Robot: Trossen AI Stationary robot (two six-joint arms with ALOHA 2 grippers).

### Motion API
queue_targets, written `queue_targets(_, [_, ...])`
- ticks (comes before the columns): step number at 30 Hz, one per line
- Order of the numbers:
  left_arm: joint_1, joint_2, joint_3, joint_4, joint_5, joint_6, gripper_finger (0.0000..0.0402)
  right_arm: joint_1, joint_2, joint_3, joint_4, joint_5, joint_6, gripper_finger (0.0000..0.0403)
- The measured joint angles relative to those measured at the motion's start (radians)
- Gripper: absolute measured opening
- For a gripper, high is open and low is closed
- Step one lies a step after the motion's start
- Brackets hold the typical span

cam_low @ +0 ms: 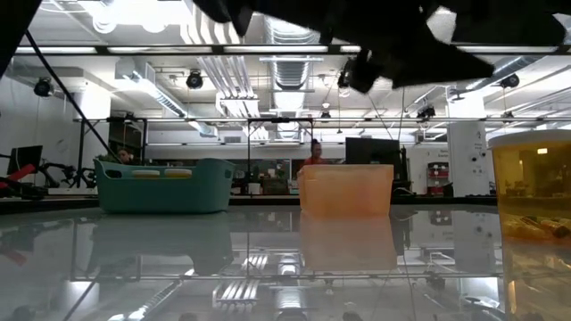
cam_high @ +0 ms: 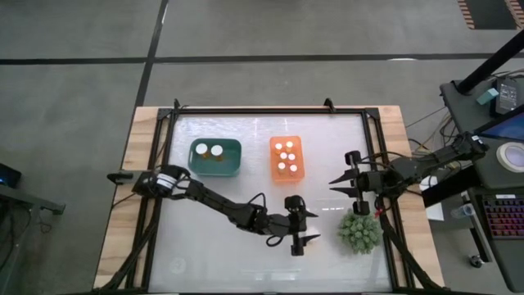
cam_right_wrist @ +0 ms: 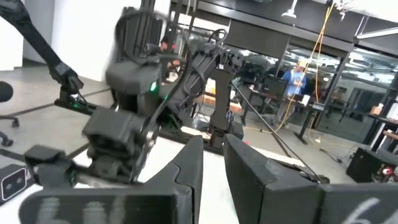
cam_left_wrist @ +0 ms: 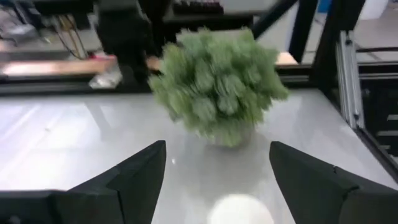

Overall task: Pick and place medicine bottles into bin by pill shape (circle, oval)
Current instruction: Put the large orange pill bottle into the green bin

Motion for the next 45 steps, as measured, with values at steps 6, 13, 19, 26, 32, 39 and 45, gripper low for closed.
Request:
queue_targets(6, [-0.012,0.065,-0.002,-0.002,0.006,-0.125,0.0271,0.0,-0.001,0.0,-0.013,0.0,-0.006,0.0059])
queue_targets(13, [-0.019,0.071,-0.003,-0.03,0.008,-0.153,0.0271,0.0,0.0,0.0,-0.022,0.0,-0.006,0.0059])
queue_targets(19, [-0.026,0.067,-0.009,-0.036,0.031,-0.146,0.0271,0.0,0.0,0.0,-0.024,0.0,-0.007,0.0059])
queue_targets(26, [-0.027,0.079,-0.012,-0.06,0.04,-0.13,0.0271,0.0,0.0,0.0,-0.024,0.0,-0.008,0.0059])
queue_targets(32, [-0.027,0.103,-0.012,-0.006,0.029,-0.12,0.0271,0.0,0.0,0.0,-0.026,0.001,-0.008,0.0059])
queue_targets(39, [-0.026,0.145,0.003,0.056,0.036,-0.123,0.0271,0.0,0.001,0.0,-0.031,0.003,-0.01,0.0059])
queue_targets(45, [-0.025,0.142,0.003,0.062,0.028,-0.119,0.0252,0.0,0.001,0.0,-0.032,0.003,-0.013,0.0059])
